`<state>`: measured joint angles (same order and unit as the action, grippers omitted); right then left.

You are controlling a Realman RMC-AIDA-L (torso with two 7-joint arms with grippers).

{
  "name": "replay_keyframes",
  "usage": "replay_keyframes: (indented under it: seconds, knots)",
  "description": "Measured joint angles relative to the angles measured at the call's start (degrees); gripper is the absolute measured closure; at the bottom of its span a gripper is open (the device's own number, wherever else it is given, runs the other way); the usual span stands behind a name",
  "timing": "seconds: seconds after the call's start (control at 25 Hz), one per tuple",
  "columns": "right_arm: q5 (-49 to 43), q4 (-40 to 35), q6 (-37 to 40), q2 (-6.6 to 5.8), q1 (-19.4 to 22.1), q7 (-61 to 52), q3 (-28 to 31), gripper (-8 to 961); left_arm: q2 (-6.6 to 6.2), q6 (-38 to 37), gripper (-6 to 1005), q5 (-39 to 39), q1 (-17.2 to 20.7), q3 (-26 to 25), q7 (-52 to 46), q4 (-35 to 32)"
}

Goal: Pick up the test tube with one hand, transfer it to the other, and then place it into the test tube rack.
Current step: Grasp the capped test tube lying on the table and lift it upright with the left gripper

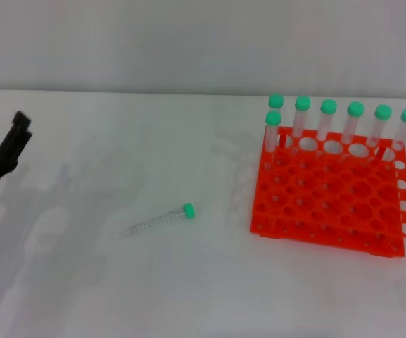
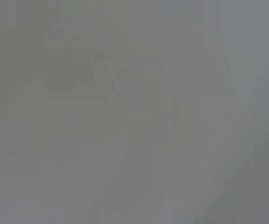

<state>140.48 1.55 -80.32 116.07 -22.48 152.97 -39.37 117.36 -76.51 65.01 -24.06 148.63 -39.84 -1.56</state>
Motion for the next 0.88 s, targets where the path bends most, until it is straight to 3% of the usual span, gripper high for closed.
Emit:
replay_keyframes:
  seconds: [0.08, 0.12, 0.16, 0.28, 0.36, 0.48, 0.6, 0.72, 0.88]
  knots:
    - [-0.2, 0.0, 0.0, -0.03, -0.2, 0.0, 0.0, 93, -1.34, -0.1, 124, -5.3, -2.6, 0.6, -9.4, 4.9]
    - [-0.2, 0.0, 0.0, -0.04, -0.2, 0.0, 0.0, 94, -1.34, -0.1, 124, -5.3, -2.6, 0.6, -9.4, 4.9]
    - [-0.1, 0.0, 0.1, -0.07, -0.3, 0.0, 0.0, 94, -3.58, -1.3, 124, -11.2, -6.3, 4.5, -21.4, 11.2]
    - [0.1, -0.8, 0.1, -0.31, -0.4, -0.1, 0.0, 96, -5.99, -5.0, 131, -15.5, -9.9, 11.9, -33.2, 17.6]
    - [0.1, -1.8, 0.1, -0.37, -0.5, -0.1, 0.0, 97, -7.01, -9.1, 136, -19.1, -12.5, 14.3, -40.1, 22.6]
    - [0.0, -2.9, 0.1, -0.39, -0.6, -0.1, 0.0, 99, -7.33, -15.3, 143, -23.4, -15.9, 14.5, -45.2, 31.2]
    - [-0.3, -4.4, 0.0, -0.55, -0.3, -0.2, -0.2, 101, -7.47, -20.1, 251, -26.8, -18.8, 14.5, -48.1, 37.7]
    - [-0.4, -5.2, -0.2, -0.58, 0.2, -0.2, -0.5, 102, -8.14, -21.5, 358, -32.8, -21.9, 14.5, -50.5, 40.9]
    - [-0.5, -4.7, 0.3, -0.58, 0.7, 0.0, -0.5, 105, -8.89, -21.3, 368, -46.1, -28.5, 14.5, -52.9, 42.0]
